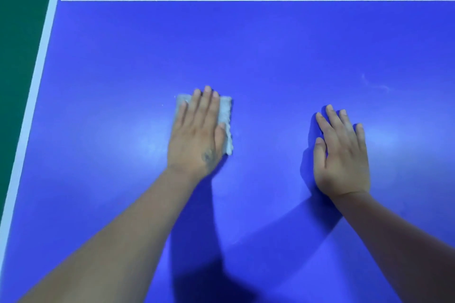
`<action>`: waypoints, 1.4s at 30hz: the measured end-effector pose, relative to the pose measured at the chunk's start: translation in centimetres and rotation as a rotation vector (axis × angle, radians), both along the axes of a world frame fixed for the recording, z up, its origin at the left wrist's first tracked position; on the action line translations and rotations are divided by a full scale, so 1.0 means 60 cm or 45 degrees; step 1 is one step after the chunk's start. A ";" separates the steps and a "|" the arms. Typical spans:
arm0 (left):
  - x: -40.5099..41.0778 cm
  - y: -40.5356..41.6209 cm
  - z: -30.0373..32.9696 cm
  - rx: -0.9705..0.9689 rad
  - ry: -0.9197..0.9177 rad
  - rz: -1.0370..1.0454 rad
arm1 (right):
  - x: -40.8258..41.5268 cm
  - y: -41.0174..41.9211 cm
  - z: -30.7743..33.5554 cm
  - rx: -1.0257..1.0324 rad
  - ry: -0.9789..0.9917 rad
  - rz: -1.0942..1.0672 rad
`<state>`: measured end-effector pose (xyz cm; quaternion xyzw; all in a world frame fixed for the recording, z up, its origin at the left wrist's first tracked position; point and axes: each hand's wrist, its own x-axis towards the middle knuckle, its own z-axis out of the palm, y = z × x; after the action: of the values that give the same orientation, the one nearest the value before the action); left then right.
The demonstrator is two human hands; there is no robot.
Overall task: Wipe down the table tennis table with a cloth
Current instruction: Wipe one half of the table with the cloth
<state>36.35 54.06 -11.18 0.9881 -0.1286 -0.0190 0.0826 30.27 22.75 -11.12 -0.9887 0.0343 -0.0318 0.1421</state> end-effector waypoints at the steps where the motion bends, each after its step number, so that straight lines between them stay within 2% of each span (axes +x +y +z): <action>1: 0.022 0.009 -0.001 0.018 0.009 0.068 | 0.000 0.000 -0.001 -0.007 -0.002 0.006; 6: 0.116 -0.034 0.003 -0.001 0.052 0.316 | -0.003 0.000 -0.002 -0.001 -0.011 -0.006; 10: 0.125 -0.105 0.003 -0.018 0.038 0.241 | -0.003 0.000 -0.002 -0.013 -0.008 0.005; 14: 0.050 -0.154 0.010 -0.050 -0.021 0.045 | -0.002 -0.001 -0.002 -0.026 -0.014 0.021; 19: -0.125 -0.128 0.024 -0.053 0.074 -0.207 | -0.002 -0.001 -0.002 -0.059 -0.029 0.029; 22: -0.210 -0.050 0.020 -0.027 0.084 -0.219 | 0.001 -0.001 -0.002 -0.093 -0.009 0.041; 25: -0.237 0.042 0.021 -0.038 0.108 -0.040 | -0.001 -0.002 0.001 -0.101 0.002 0.043; 29: -0.165 0.096 0.018 0.047 0.091 0.286 | 0.000 -0.002 0.001 -0.095 0.009 0.032; 33: -0.022 0.061 0.007 0.032 0.051 0.484 | -0.001 -0.002 0.001 -0.083 0.004 0.029; 37: 0.081 -0.014 0.008 -0.022 0.072 0.466 | -0.001 -0.001 0.001 -0.084 -0.003 0.027; 42: 0.012 -0.114 0.006 -0.010 -0.041 0.232 | -0.003 0.003 0.004 -0.096 -0.021 0.009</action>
<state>37.06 47.23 -10.84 0.9955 -0.0395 0.0049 0.0859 30.07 22.94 -10.89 -0.9932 0.0282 -0.0406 0.1050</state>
